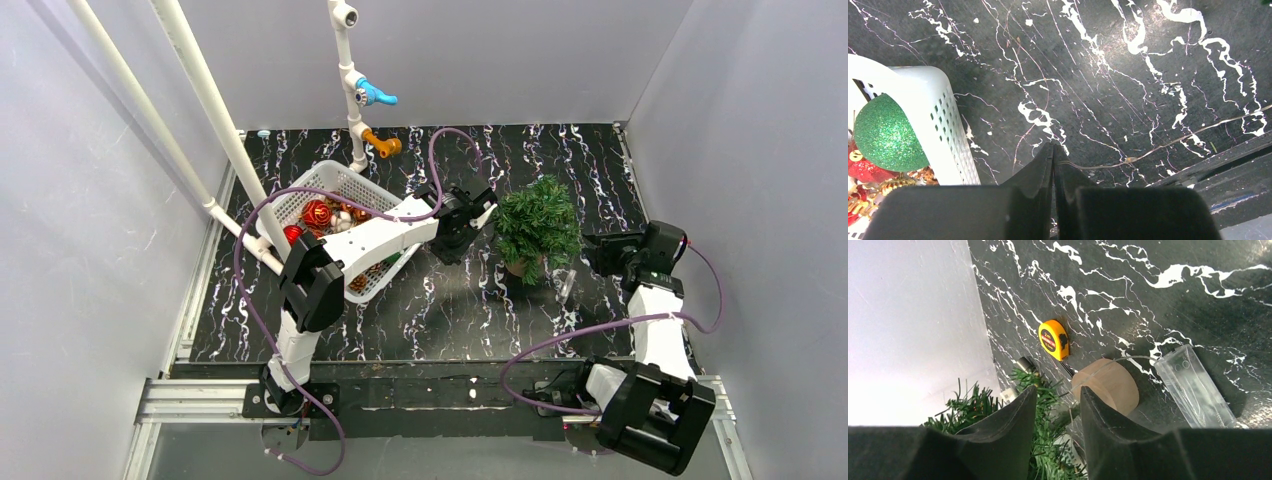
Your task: Decorate the small christmas tree
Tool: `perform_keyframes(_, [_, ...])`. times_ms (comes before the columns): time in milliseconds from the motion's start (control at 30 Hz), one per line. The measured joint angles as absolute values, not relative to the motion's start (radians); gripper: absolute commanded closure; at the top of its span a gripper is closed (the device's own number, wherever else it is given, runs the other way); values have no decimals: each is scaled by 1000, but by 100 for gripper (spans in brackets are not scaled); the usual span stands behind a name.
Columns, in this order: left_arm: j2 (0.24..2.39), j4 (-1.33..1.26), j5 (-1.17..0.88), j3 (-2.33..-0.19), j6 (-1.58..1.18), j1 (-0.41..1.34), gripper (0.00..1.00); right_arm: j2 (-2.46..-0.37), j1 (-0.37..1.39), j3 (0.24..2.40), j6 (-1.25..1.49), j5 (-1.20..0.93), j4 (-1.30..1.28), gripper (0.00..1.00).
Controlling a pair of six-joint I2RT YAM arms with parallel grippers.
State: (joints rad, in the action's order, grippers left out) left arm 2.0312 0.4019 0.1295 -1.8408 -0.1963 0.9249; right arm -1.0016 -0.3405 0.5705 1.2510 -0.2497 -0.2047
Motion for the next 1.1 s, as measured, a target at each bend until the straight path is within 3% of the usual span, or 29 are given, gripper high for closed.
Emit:
perform_keyframes(133, [2031,402,126,-1841,-201,925,100,-978,-352,606,1181,-236,-263,52])
perform_keyframes(200, [2031,402,126,-1841,-202,925,100,-950,-361,606,1143,-216,-306,40])
perform_keyframes(333, [2031,402,125,-1841,-202,925,100,-925,-366,606,1044,-186,-415,33])
perform_keyframes(567, [2031,399,125,-1839,-202,925,100,-925,-366,537,928,-198,-513,34])
perform_keyframes(967, [2031,389,122,-1821,-211,925,100,-1122,-336,521,776,-236,-496,37])
perform_keyframes(1100, [2031,386,121,-1820,-213,925,100,-1156,-298,532,757,-229,-486,46])
